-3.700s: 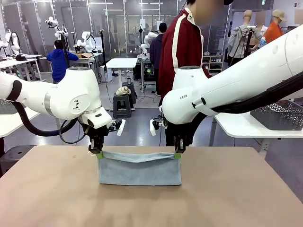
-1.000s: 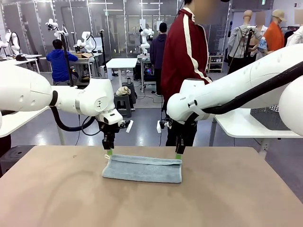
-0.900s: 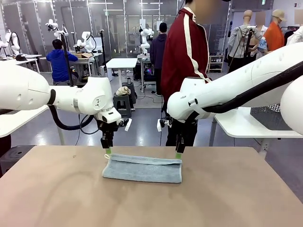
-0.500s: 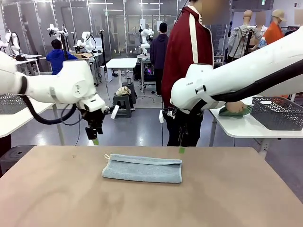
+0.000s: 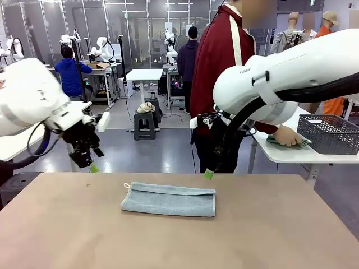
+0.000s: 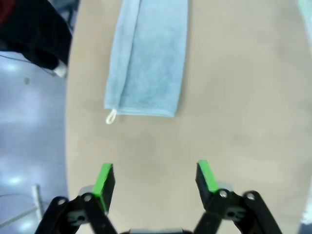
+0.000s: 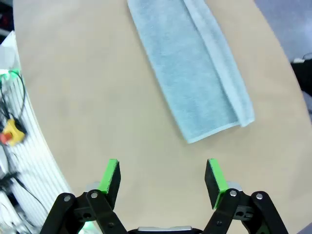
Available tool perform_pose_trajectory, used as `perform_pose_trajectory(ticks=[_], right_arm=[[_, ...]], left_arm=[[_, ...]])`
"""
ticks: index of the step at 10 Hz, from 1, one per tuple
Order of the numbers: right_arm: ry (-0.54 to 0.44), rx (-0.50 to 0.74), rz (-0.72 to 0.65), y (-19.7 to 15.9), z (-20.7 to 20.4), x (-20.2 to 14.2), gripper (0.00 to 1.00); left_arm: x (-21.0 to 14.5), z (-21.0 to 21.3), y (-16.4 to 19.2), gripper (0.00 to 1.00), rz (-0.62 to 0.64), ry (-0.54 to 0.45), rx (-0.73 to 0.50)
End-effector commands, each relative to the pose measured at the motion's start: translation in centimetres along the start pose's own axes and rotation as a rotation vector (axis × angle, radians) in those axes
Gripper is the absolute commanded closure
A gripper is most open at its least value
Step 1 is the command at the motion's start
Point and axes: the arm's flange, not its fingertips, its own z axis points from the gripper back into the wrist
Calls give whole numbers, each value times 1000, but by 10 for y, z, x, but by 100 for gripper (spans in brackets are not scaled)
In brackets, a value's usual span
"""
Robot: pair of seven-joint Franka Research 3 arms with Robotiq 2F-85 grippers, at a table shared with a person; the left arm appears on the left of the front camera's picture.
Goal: Fold the towels and place them in the basket.
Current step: When a person lays out a Towel with hook on the table, fold it in half twice.
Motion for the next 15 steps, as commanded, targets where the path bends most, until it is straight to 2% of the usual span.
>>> perform_pose_trajectory(ticks=[1,2,3,6,8,10,12,13,15], right_arm=[[-19,28,-169,28,-10,-19,13],[2,51,-149,36,-10,-18,13],[-5,13,-88,17,-1,-11,13],[-5,13,-88,17,-1,-11,13],[-5,13,-88,17,-1,-11,13],[-5,13,-88,17,-1,-11,13],[-5,13,-88,17,-1,-11,13],[-6,19,-109,20,0,-10,13],[3,-46,-378,22,-10,-3,13]], left_arm=[[-21,11,-35,16,-28,-136,50],[-33,18,-39,16,-18,-217,52],[-48,24,-41,16,7,-307,41],[-109,42,-42,16,21,-611,-70],[-129,41,-37,16,8,-707,-93],[-148,33,-33,16,11,-786,-107],[-147,29,-31,16,16,-760,-108],[-151,30,-44,16,30,-755,-114],[-151,30,-44,16,30,-755,-114]])
